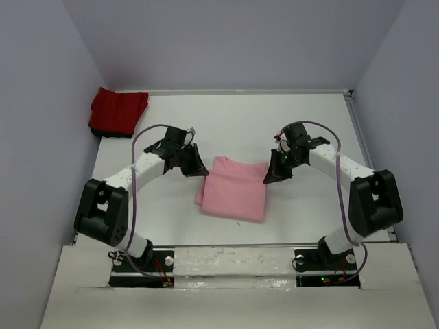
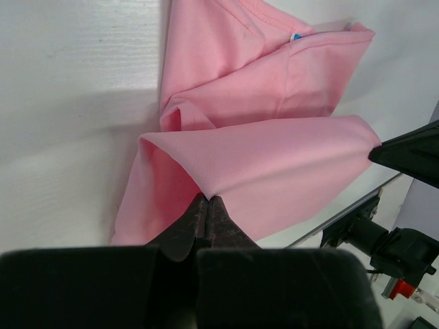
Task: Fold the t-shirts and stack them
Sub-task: Fold the long partially folded tshirt into a neat square
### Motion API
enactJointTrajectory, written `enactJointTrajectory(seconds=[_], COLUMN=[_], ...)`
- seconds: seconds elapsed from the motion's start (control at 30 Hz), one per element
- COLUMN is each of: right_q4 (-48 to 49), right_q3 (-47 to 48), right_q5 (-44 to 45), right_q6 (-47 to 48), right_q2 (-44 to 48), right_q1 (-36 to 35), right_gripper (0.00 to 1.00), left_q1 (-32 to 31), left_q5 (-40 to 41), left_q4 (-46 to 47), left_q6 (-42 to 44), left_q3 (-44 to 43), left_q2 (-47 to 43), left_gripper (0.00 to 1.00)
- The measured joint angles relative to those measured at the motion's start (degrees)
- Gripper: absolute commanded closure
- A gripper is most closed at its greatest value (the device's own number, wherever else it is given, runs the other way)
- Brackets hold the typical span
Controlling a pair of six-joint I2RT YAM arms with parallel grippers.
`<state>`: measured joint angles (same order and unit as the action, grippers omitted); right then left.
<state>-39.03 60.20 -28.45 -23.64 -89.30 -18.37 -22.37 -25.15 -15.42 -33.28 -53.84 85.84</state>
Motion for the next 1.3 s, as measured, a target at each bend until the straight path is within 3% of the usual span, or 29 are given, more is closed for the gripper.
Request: enactJointTrajectory(seconds=[1.3], right_q4=[1.3], right_q3=[9.3], right_q5=[1.7], right_q6=[2.7], right_q2=[-11.0], right_q1=[5.2], right_gripper=[1.00], left_q1=[1.6], left_q5=[-2.3], left_q4=[2.3], left_q6=[2.7], left_q3=[-17.3], left_q2=[16.7], left_gripper=[1.00])
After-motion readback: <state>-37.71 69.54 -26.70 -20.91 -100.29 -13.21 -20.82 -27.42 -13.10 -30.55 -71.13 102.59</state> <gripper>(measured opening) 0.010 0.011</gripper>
